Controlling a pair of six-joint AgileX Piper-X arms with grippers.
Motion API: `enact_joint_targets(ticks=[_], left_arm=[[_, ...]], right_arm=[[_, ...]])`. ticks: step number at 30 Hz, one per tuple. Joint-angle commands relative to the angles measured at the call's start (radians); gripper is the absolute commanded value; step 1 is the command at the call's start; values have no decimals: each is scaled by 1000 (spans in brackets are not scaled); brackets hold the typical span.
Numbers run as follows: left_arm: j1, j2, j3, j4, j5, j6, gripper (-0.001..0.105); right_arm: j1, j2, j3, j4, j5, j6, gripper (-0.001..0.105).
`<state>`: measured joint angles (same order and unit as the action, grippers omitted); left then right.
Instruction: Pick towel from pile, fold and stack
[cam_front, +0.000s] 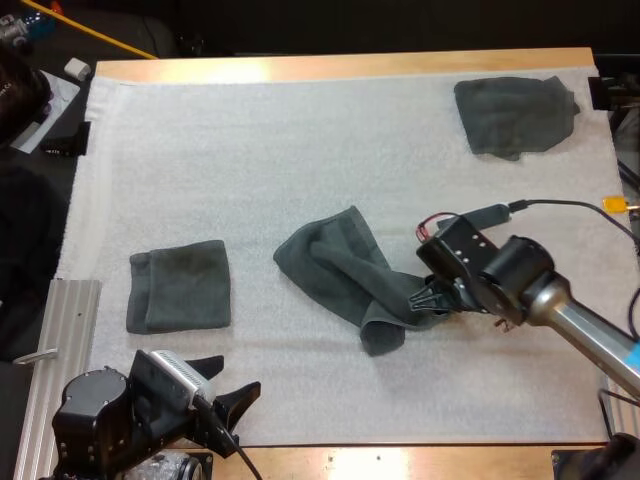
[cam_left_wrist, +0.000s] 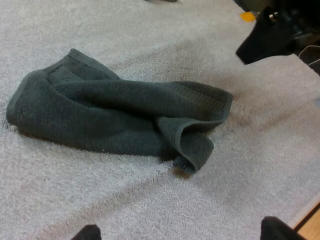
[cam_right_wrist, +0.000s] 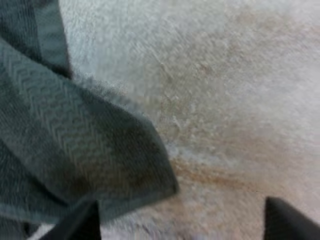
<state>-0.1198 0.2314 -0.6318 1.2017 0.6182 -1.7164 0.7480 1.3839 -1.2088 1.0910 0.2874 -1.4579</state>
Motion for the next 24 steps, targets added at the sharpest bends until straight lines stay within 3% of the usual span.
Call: enact_joint_targets(ticks=[1,8,17,19,24], left_arm=[[-5,6,-4,5,13,1,62],[-6,4,-4,5,13,5,62],[-30,22,-3,4,35,5,62],[-19,13,-6,2,22,2,62],[-18,13,-7,6,22,1,61]], right_arm=[[-1,-59,2,80,20,16,67],[-2,-135,58,132,5,45,61],[-16,-197,277,-39,-13,80,65],[-17,-197,243,-12,-7,70,65],[-137,-206,291,-142,-135,74,64]])
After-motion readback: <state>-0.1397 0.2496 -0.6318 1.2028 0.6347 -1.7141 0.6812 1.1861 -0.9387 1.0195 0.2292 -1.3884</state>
